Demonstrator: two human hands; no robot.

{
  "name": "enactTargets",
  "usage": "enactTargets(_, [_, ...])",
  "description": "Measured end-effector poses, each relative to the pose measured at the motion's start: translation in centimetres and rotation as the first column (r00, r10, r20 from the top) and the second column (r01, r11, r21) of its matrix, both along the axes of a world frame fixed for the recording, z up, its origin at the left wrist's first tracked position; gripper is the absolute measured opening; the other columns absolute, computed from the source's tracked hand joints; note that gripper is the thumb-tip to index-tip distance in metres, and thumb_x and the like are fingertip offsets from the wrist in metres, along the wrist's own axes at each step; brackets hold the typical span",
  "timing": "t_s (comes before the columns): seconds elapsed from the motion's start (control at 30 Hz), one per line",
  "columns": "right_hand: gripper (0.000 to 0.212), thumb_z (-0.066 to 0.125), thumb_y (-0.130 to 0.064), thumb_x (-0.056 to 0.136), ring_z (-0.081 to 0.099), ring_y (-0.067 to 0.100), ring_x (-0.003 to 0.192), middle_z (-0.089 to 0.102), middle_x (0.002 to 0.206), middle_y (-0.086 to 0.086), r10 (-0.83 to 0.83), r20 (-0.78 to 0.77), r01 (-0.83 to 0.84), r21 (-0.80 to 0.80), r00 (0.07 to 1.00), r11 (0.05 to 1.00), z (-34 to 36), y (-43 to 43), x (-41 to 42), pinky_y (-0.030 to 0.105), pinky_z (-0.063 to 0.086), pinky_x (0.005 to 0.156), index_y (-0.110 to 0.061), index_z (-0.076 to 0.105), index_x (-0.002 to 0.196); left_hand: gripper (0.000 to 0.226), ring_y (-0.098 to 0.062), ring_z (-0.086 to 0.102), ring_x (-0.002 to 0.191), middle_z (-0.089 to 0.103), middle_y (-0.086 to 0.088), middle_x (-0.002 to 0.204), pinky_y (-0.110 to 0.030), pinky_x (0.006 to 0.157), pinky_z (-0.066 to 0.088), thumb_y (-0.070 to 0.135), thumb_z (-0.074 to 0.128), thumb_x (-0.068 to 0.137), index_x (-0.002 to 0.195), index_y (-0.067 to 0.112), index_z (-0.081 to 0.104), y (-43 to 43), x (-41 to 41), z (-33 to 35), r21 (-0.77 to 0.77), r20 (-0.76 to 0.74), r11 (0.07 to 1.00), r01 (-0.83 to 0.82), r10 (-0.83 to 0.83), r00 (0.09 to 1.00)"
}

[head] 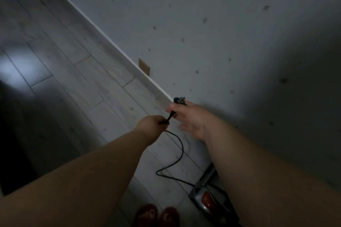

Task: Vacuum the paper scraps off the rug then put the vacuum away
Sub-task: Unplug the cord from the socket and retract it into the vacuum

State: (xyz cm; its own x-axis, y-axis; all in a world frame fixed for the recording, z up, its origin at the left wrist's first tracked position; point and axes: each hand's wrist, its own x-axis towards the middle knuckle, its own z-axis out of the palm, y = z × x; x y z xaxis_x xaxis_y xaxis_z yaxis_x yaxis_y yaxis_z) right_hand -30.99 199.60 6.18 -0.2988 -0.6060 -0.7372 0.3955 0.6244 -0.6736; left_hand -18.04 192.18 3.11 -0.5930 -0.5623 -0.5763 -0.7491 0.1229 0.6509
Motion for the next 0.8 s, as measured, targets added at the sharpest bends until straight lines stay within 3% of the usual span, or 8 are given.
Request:
enactTargets(0.23, [0.031,0.071,-0.029,0.086,0.057,0.010,0.116,0.070,0.117,-0.006,-0.040,-0.008,0.040,-0.003,0.999,0.999,2.0,4.4,-1.6,0.034,0.035,0.094,-0.024,0.062,0.116,0.028,-0.019,0.055,0.111,0.061,-0.004,0.123,-0.022,0.089,0.040,0.025,0.051,0.096,0.121,0.022,0.062,3.5,-1.5,0.8,-0.073,0.030,0.989,0.129,-0.127,0.991])
enactTargets(0.5, [0.025,0.069,-0.033,0.088,0.057,0.010,0.117,0.069,0.119,-0.007,0.026,-0.007,-0.026,-0.022,1.000,0.999,0.8,9.3,-3.1,0.034,0.036,0.097,-0.022,0.067,0.110,0.028,-0.022,0.053,0.116,0.058,-0.007,0.125,-0.028,0.098,0.040,0.023,0.049,0.097,0.121,0.019,0.062,9.2,-2.1,0.5,-0.060,0.014,0.998,0.014,-0.013,1.000])
enactTargets(0.63, [0.037,0.070,-0.033,0.087,0.057,0.009,0.117,0.069,0.118,-0.008,0.094,-0.003,-0.094,-0.050,0.996,0.994,0.6,13.1,-3.0,0.034,0.037,0.100,-0.018,0.065,0.121,0.026,-0.021,0.055,0.110,0.062,-0.007,0.119,-0.026,0.091,0.042,0.026,0.050,0.096,0.117,0.019,0.065,13.9,-1.5,0.6,-0.081,0.024,0.996,-0.030,0.032,0.999])
enactTargets(0.8, [0.020,0.058,-0.012,0.091,0.057,0.008,0.116,0.067,0.122,-0.006,0.210,0.003,-0.209,-0.056,0.978,0.976,-0.8,17.5,-2.1,0.034,0.036,0.098,-0.025,0.065,0.104,0.027,-0.021,0.055,0.108,0.062,-0.007,0.119,-0.021,0.080,0.036,0.025,0.048,0.097,0.119,0.019,0.063,18.7,0.0,-0.3,-0.138,0.063,0.990,-0.034,0.043,0.997])
